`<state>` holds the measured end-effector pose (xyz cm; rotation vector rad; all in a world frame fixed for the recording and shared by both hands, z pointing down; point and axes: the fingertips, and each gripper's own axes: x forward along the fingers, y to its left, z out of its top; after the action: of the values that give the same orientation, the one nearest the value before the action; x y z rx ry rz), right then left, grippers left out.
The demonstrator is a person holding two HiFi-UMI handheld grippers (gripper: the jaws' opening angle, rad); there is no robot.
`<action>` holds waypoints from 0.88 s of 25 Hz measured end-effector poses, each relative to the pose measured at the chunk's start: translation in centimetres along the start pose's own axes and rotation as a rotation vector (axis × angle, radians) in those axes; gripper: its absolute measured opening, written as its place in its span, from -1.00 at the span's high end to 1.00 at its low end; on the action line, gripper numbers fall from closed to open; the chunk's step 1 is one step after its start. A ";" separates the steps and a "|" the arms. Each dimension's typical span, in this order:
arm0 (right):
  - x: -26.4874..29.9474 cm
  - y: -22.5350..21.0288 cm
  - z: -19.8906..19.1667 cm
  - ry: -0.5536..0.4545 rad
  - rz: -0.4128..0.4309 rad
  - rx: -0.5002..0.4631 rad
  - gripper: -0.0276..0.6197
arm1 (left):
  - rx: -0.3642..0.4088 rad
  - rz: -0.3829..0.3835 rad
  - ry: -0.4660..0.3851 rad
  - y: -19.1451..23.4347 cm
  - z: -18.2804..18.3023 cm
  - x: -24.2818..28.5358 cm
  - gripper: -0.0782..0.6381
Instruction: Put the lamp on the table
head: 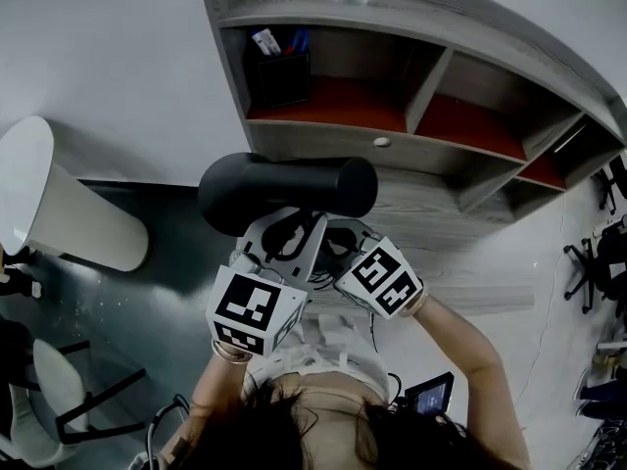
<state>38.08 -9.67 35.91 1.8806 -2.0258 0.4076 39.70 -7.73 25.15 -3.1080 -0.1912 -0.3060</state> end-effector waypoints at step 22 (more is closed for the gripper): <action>-0.8 -2.1 -3.9 0.008 -0.087 0.066 0.73 | 0.002 -0.072 0.084 -2.1 -2.5 3.1 0.62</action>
<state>40.48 -7.39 39.00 1.9949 -1.9393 0.4624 41.95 -5.31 28.19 -3.0833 -0.3027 -0.4368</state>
